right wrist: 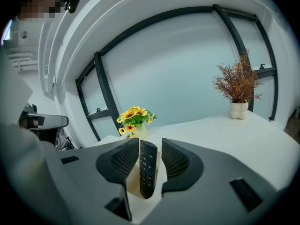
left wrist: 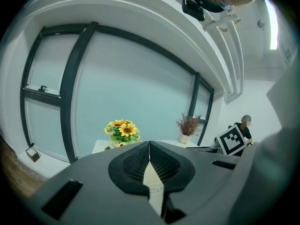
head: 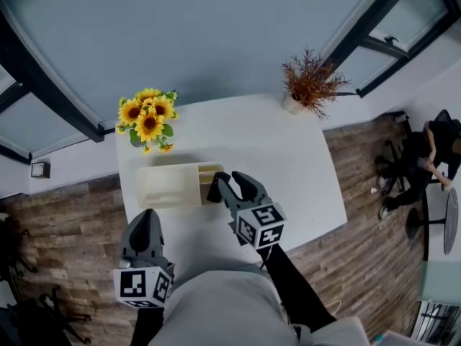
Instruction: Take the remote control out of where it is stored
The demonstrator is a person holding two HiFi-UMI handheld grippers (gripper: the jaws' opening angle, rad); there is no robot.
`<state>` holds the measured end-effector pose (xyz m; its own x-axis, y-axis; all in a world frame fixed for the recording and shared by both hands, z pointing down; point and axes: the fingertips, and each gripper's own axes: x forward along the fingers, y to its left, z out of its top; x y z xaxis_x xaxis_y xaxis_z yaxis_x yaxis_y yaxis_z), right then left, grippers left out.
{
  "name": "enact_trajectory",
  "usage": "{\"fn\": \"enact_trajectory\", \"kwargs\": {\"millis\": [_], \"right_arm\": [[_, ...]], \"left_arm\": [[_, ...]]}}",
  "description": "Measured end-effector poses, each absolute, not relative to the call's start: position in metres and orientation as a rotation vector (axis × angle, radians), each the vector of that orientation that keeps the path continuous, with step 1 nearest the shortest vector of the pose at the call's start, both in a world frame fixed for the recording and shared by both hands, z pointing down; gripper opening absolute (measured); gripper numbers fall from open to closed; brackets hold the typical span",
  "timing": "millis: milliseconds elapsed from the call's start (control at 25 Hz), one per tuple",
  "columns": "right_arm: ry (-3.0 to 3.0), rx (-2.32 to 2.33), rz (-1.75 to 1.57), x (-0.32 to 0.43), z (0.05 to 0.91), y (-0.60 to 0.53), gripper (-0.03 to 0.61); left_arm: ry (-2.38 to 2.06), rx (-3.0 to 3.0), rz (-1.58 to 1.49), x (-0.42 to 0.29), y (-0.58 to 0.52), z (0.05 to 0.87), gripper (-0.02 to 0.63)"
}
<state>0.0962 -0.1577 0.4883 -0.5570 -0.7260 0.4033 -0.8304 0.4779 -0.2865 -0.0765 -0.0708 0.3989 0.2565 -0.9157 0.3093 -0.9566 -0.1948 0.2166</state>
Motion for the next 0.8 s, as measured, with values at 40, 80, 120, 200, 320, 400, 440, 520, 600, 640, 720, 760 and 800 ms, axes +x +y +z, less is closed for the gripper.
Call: {"fn": "enact_trajectory", "kwargs": {"millis": [40, 80, 120, 200, 320, 400, 440, 520, 600, 640, 720, 760, 800], "right_arm": [[-2.498, 1.335, 0.669, 0.096, 0.489, -0.158, 0.132], [-2.498, 1.332, 0.666, 0.095, 0.489, -0.158, 0.132], [-2.499, 1.330, 0.664, 0.095, 0.490, -0.159, 0.132], [-2.502, 1.326, 0.664, 0.094, 0.490, -0.159, 0.132], [-2.500, 1.319, 0.667, 0.093, 0.492, -0.160, 0.132], [-2.498, 1.316, 0.668, 0.092, 0.494, -0.161, 0.132], [-2.497, 1.315, 0.668, 0.092, 0.495, -0.161, 0.132], [-2.494, 1.312, 0.668, 0.090, 0.496, -0.161, 0.132], [-2.492, 1.307, 0.670, 0.089, 0.497, -0.162, 0.132], [-2.491, 1.305, 0.670, 0.089, 0.498, -0.162, 0.132], [-2.486, 1.305, 0.671, 0.088, 0.499, -0.162, 0.132], [-2.483, 1.305, 0.672, 0.088, 0.499, -0.162, 0.132], [-2.480, 1.306, 0.672, 0.089, 0.500, -0.162, 0.132]], "left_arm": [[-1.713, 2.171, 0.156, -0.077, -0.071, 0.399, 0.009], [-1.714, 2.168, 0.155, -0.077, -0.071, 0.400, 0.009], [-1.715, 2.167, 0.154, -0.078, -0.071, 0.400, 0.009], [-1.716, 2.167, 0.159, -0.078, -0.072, 0.400, 0.009], [-1.720, 2.165, 0.162, -0.079, -0.072, 0.400, 0.009], [-1.719, 2.165, 0.162, -0.079, -0.073, 0.400, 0.009], [-1.719, 2.165, 0.161, -0.079, -0.073, 0.400, 0.009], [-1.723, 2.159, 0.159, -0.081, -0.072, 0.402, 0.009], [-1.727, 2.154, 0.158, -0.083, -0.072, 0.403, 0.009], [-1.727, 2.153, 0.159, -0.083, -0.072, 0.403, 0.009], [-1.726, 2.153, 0.159, -0.083, -0.073, 0.402, 0.009], [-1.726, 2.154, 0.159, -0.083, -0.073, 0.402, 0.009], [-1.727, 2.154, 0.158, -0.083, -0.074, 0.402, 0.009]]}}
